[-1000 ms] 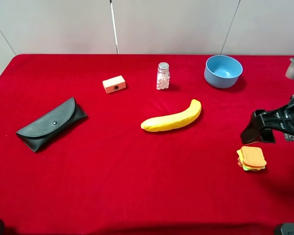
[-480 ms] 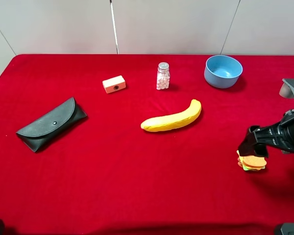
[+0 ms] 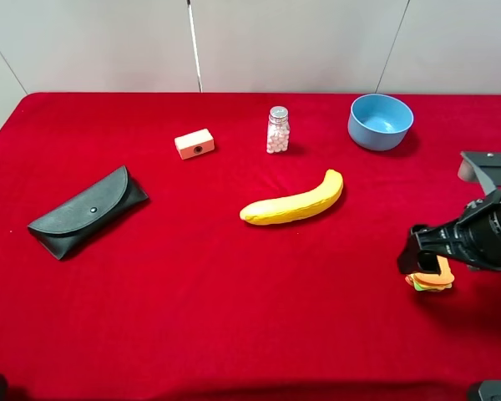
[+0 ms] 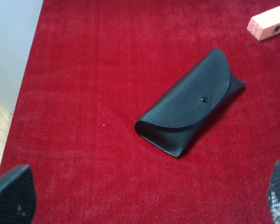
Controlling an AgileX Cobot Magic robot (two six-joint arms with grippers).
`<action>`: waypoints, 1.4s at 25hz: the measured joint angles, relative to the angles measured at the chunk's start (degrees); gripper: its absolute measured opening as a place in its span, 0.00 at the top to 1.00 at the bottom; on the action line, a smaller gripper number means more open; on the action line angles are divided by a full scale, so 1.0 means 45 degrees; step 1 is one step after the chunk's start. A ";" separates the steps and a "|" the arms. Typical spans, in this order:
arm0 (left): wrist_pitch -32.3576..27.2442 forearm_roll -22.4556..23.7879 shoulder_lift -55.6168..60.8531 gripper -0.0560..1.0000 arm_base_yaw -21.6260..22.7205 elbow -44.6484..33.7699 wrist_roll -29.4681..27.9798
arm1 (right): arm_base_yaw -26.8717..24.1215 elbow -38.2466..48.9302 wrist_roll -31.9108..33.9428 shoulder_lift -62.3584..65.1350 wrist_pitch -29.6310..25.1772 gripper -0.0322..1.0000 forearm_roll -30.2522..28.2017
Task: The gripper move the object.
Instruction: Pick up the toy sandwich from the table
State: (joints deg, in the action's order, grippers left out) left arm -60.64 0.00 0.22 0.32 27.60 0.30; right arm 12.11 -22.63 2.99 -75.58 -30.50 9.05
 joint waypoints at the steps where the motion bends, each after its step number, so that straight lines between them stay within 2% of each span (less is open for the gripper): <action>1: 0.0000 0.0000 0.0000 0.01 0.0000 0.0000 0.0000 | 0.0000 0.0000 0.0043 -0.0131 0.0042 0.30 -0.0028; 5: 0.0000 0.0000 0.0000 0.01 0.0000 0.0000 0.0000 | -0.0066 0.0000 0.0104 -0.0340 0.0372 0.30 -0.0092; 11: 0.0000 0.0000 0.0000 0.01 0.0000 0.0000 0.0000 | -0.0867 0.0000 0.0378 -0.0349 0.0577 0.30 -0.0313; 20: 0.0000 0.0000 0.0000 0.01 0.0000 0.0000 0.0000 | -0.0885 0.0000 0.0385 -0.0897 0.0748 0.30 -0.0310; 35: 0.0000 0.0000 0.0000 0.01 0.0000 0.0000 0.0000 | -0.0885 0.0011 0.0391 -0.2942 0.2375 0.30 -0.0310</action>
State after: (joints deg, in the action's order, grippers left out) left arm -60.64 0.00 0.22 0.32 27.60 0.30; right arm 8.13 -22.58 4.75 -88.82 -19.82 7.66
